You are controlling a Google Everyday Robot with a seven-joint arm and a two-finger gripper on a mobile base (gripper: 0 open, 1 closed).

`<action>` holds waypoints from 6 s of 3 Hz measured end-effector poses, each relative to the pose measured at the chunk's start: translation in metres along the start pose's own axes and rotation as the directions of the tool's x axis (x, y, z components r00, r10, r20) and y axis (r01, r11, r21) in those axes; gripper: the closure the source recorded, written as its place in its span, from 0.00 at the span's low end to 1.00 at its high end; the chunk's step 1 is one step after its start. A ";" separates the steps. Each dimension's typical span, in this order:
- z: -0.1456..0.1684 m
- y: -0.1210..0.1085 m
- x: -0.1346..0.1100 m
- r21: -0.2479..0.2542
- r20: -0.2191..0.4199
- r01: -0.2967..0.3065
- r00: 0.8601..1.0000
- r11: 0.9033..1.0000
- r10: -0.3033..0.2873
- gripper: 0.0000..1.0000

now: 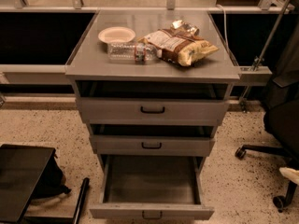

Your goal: Close bottom drawer

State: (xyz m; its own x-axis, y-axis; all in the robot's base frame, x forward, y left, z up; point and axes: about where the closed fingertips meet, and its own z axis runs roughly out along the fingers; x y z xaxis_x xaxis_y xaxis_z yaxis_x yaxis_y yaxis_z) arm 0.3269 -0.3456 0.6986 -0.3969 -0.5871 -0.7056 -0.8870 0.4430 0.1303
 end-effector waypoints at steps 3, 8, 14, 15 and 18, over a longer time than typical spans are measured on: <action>0.041 0.038 -0.027 -0.049 0.285 0.072 0.957 0.996 -0.055 0.00; 0.141 0.056 -0.037 -0.100 -0.214 0.356 0.904 0.929 -0.370 0.00; 0.297 0.022 0.189 -0.090 -0.364 0.274 0.886 0.958 -0.288 0.00; 0.332 0.015 0.227 -0.098 -0.355 0.282 0.886 0.954 -0.298 0.00; 0.391 0.000 0.286 -0.120 -0.327 0.259 0.901 0.958 -0.284 0.00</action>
Offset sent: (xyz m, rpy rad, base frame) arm -0.0136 0.0393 -0.0107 0.1907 -0.0897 0.0259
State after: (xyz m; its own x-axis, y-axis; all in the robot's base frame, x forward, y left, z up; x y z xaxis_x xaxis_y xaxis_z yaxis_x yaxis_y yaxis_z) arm 0.3053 -0.2484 0.2248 -0.1828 -0.8765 -0.4453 -0.9812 0.1914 0.0259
